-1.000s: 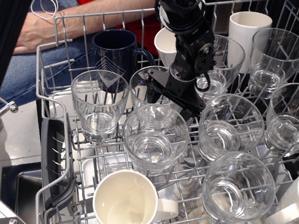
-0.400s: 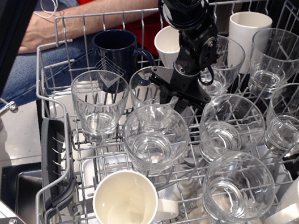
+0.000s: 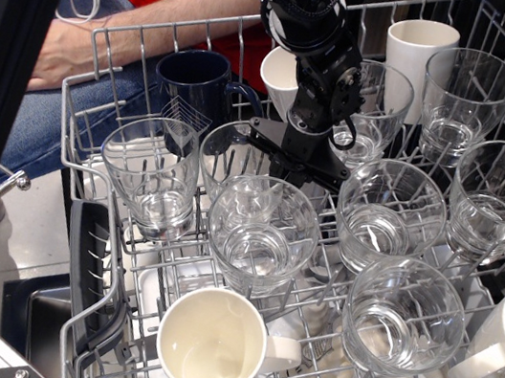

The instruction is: Pick up glass cup

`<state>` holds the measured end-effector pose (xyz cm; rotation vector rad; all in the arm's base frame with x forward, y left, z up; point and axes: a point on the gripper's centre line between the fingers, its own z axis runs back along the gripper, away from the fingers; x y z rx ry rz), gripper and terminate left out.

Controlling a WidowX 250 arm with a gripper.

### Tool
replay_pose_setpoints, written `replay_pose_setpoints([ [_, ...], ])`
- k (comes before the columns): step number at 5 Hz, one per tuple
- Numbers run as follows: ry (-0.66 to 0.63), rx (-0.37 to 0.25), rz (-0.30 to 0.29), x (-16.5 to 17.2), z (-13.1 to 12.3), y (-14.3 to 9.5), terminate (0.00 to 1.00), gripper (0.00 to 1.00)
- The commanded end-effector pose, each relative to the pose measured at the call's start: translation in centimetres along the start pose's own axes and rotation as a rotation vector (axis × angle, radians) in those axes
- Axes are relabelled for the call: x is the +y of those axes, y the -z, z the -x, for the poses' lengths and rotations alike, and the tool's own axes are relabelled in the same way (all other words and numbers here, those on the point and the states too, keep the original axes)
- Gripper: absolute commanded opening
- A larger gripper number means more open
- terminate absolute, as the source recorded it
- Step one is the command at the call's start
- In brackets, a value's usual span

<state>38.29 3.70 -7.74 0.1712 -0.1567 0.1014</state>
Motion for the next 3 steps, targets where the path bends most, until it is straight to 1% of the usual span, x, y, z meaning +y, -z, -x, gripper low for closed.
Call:
replay_pose_setpoints([
  [1, -0.028, 0.020, 0.061, 0.6, -3.6, -3.5, 0.00, 0.00],
  [2, -0.073, 0.047, 0.097, 0.1, -5.7, -6.0, 0.00, 0.00],
  [3, -0.092, 0.072, 0.076, 0.1, -7.5, -8.6, 0.00, 0.00],
])
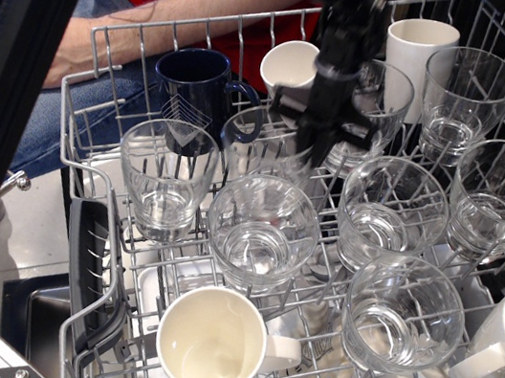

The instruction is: Pick up glass cup

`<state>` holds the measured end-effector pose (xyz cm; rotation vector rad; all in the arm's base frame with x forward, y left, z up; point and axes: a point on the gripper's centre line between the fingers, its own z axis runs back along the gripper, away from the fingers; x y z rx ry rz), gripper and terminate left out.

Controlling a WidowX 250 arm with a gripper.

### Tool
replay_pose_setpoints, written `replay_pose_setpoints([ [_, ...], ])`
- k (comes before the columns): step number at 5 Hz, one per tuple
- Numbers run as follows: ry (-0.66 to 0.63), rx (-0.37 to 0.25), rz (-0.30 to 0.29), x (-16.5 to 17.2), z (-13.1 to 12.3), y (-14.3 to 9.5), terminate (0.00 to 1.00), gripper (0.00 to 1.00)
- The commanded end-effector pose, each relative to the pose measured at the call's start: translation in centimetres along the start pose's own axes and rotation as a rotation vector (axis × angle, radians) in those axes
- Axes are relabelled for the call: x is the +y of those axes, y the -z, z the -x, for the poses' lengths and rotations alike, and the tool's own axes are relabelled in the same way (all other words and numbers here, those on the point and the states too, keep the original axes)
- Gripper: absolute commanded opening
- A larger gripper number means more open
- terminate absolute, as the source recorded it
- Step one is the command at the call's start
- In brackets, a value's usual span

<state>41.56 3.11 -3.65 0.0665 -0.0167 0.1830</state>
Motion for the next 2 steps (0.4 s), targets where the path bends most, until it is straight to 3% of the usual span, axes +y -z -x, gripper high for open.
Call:
replay_pose_setpoints([
  [1, 0.016, -0.094, -0.033, 0.0, -2.6, -8.6, 0.00, 0.00],
  [2, 0.053, -0.078, -0.035, 1.1, -0.6, -11.7, 0.00, 0.00],
])
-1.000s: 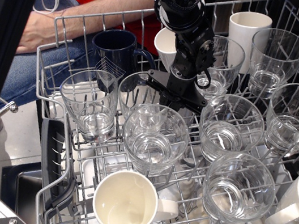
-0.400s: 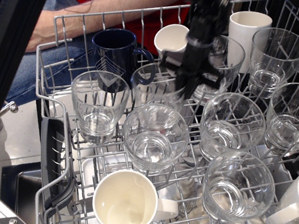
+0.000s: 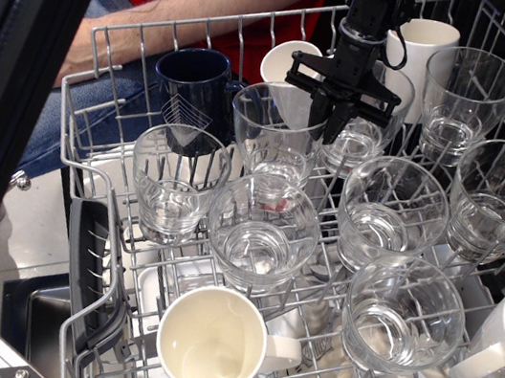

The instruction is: Pick up glass cup

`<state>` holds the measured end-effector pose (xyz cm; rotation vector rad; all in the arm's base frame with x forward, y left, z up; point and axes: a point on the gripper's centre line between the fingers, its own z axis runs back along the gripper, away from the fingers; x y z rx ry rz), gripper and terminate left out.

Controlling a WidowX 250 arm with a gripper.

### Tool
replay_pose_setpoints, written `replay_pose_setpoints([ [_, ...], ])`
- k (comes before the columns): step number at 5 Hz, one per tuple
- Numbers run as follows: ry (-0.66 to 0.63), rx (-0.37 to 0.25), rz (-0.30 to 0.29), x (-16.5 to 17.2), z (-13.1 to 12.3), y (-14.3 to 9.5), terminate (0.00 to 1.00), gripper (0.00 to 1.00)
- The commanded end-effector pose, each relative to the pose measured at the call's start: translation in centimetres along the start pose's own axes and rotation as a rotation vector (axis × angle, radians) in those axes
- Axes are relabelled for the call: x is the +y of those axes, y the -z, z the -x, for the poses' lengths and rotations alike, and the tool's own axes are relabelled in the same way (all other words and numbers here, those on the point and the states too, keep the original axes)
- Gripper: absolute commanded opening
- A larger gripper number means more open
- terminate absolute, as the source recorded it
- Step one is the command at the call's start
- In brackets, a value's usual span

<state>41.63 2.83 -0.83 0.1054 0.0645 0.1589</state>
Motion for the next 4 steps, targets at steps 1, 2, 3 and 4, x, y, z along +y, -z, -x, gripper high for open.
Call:
replay_pose_setpoints([
  [1, 0.043, -0.150, 0.022, 2.5, 0.8, -11.0, 0.00, 0.00],
  [2, 0.040, -0.187, 0.047, 3.3, 0.6, -12.9, 0.00, 0.00],
  [3, 0.050, -0.174, 0.032, 4.1, 0.4, -15.0, 0.00, 0.00],
  [4, 0.041, -0.221, 0.026, 4.5, 0.2, -16.1, 0.00, 0.00],
])
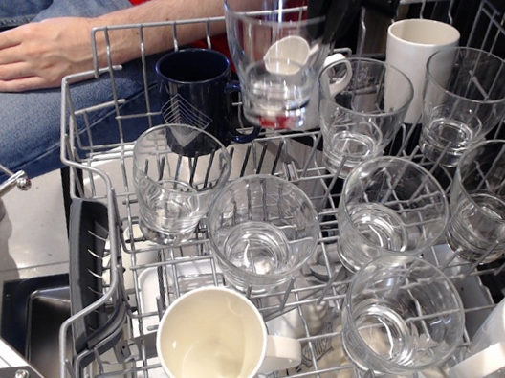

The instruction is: Pick up glass cup

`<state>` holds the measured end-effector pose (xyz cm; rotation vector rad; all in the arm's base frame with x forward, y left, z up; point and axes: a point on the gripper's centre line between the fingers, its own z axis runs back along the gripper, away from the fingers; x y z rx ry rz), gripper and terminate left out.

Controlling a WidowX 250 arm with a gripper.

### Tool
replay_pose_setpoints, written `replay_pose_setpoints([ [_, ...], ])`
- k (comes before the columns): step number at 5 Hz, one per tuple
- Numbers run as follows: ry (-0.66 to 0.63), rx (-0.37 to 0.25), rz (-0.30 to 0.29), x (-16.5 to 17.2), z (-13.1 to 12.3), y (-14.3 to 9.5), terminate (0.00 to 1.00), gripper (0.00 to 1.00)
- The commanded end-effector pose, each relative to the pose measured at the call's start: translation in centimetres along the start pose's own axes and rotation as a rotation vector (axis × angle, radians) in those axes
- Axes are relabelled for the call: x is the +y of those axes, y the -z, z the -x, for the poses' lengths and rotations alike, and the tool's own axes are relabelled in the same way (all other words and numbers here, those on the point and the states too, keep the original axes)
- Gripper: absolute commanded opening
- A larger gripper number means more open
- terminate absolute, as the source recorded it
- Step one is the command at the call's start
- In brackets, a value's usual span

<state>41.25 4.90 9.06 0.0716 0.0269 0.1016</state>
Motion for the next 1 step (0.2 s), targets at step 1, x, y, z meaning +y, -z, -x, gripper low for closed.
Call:
replay_pose_setpoints([
  [1, 0.030, -0.205, -0.068, 0.91, -0.59, -7.29, 1.00, 0.00],
])
